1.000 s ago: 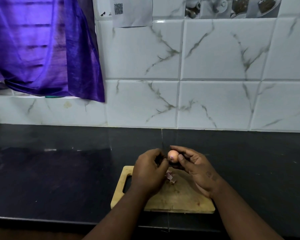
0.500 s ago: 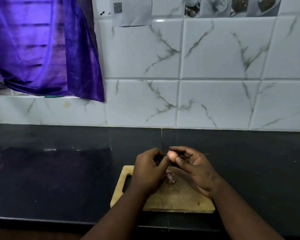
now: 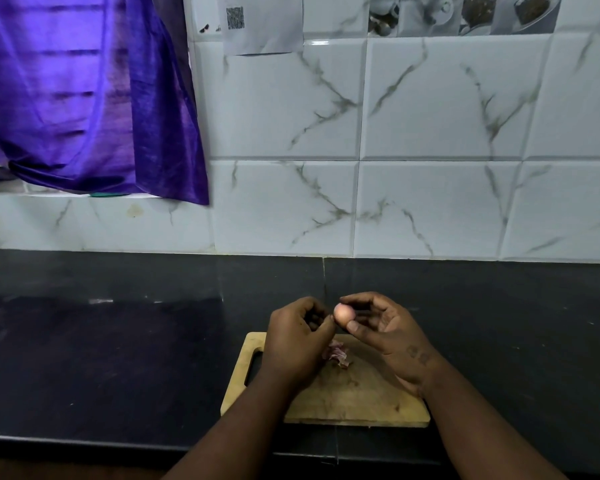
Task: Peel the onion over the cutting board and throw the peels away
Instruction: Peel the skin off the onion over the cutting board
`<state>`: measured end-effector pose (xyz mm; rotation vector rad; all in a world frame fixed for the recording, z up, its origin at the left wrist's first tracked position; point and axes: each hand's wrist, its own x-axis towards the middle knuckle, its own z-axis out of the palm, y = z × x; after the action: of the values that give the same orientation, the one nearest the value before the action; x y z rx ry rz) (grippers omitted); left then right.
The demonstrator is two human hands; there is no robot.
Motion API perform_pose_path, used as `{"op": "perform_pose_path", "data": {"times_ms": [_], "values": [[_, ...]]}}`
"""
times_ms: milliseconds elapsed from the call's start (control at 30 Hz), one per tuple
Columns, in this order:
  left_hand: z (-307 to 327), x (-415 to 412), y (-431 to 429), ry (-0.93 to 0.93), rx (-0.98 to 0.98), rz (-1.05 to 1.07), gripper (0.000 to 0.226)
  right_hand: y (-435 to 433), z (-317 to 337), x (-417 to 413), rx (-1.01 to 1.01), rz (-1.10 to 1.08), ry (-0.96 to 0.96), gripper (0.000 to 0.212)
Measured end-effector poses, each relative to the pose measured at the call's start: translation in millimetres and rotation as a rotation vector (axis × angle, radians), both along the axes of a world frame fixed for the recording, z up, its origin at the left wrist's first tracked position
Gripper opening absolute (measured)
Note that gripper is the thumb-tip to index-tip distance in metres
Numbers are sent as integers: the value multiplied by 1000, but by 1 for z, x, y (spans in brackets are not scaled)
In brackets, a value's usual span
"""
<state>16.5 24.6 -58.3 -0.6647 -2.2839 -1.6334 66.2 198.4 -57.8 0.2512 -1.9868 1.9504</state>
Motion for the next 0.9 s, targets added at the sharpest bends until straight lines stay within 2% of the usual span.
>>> {"op": "perform_pose_path", "data": {"times_ms": [167,333,600,800,900], "values": [[0,-1,0,-21,-4,-68,16,1,2,1,-21,4,-2,36],[1,-1,0,-21,-33,-53,20,0,4,2,-149,50,-16,36],[2,1,1,3,-103,-30,11,0,4,-1,-181,80,-24,41],[-1,-1,1,9,17,-71,23,1,2,-2,-194,42,-41,30],[-1,0,1,38,-30,-100,22,0,3,-1,-216,39,-40,29]]}}
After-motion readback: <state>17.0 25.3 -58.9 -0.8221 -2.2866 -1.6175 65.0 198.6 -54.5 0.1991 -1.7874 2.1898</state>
